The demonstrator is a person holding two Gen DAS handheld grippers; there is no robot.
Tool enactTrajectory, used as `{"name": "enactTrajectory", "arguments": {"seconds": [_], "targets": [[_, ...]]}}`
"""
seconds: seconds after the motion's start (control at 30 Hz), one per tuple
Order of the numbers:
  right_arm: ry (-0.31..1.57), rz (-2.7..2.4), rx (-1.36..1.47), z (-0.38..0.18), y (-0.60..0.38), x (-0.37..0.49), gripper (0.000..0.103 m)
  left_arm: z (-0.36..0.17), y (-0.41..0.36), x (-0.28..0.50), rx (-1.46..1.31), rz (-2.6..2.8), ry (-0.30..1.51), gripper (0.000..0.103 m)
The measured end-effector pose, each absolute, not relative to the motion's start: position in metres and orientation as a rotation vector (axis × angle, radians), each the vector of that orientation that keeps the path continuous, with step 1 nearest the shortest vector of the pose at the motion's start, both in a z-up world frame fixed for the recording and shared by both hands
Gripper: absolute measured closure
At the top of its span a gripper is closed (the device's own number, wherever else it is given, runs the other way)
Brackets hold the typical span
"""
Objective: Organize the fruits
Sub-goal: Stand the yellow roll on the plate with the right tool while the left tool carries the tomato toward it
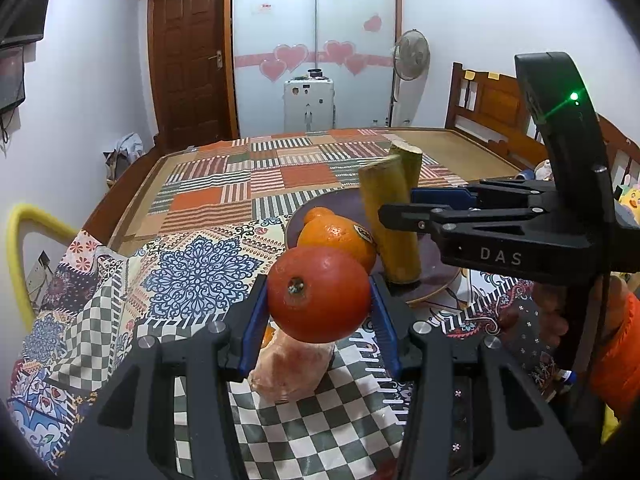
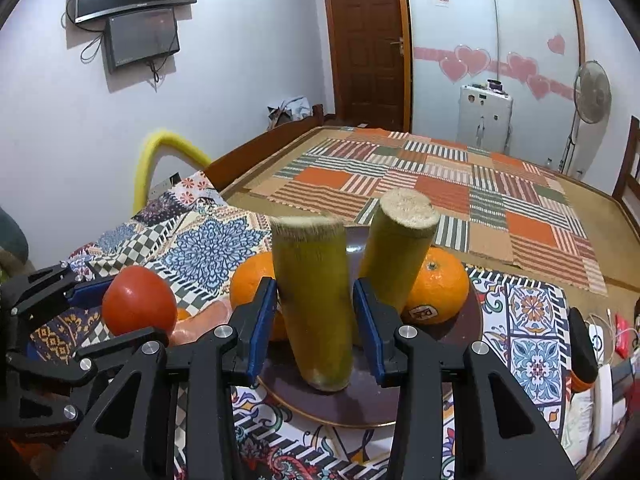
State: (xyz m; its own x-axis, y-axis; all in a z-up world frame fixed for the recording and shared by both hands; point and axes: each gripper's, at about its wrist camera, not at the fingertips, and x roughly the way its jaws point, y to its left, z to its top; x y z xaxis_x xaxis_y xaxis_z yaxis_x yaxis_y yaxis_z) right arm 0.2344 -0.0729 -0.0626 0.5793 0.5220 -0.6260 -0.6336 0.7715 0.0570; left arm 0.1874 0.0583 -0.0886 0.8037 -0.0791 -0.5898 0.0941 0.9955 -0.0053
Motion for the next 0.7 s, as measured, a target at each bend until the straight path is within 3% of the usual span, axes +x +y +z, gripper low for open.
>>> {"name": "enactTrajectory", "arguments": {"seconds": [0.7], "targets": [[0.600,0.593,-0.136,-0.041,-0.155,0.217,0.062,-0.084,0.000,0.216,0.078,-0.193,0.699,0.055]]}}
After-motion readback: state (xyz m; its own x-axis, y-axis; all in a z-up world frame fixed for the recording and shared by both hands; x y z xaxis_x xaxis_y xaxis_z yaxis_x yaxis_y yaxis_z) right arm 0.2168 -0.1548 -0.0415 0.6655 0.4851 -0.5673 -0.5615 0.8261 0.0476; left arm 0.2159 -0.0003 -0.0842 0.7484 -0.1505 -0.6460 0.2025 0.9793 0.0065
